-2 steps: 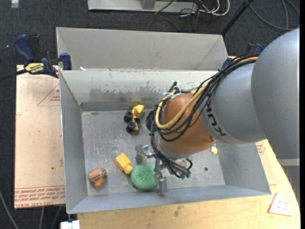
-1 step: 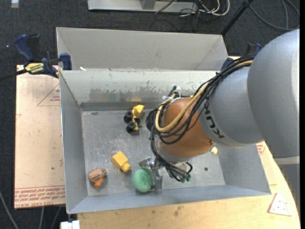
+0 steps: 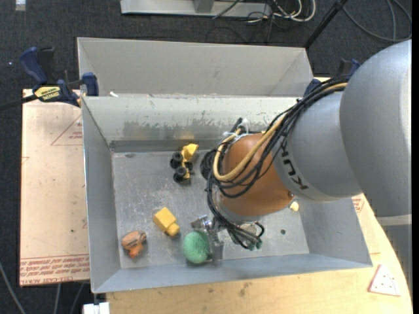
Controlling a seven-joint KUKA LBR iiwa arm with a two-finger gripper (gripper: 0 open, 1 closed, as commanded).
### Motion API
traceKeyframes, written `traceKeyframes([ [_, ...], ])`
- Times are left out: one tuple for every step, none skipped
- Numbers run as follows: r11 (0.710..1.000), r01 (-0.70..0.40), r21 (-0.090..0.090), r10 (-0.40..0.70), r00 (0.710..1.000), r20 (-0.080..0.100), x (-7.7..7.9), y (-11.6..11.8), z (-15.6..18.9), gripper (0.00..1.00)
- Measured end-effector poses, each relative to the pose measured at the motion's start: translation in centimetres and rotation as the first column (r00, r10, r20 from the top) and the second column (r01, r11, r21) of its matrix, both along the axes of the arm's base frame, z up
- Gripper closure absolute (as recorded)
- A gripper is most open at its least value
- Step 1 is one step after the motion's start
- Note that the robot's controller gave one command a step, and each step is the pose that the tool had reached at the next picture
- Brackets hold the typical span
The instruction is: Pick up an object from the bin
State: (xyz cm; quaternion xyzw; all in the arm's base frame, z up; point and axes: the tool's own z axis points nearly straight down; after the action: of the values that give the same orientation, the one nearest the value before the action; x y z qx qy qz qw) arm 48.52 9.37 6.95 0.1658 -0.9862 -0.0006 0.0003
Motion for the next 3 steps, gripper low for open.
traceKeyframes([
  [1.000,0.000,0.000,0.000,1.000,0.000,0.0,0.0,0.0,1.00],
  [1.000,0.001,-0.001,-0.001,1.000,-0.004,-0.1,0.0,0.5,1.00],
  [1.000,0.000,-0.002,-0.001,1.000,-0.010,-0.3,0.0,2.3,1.00],
])
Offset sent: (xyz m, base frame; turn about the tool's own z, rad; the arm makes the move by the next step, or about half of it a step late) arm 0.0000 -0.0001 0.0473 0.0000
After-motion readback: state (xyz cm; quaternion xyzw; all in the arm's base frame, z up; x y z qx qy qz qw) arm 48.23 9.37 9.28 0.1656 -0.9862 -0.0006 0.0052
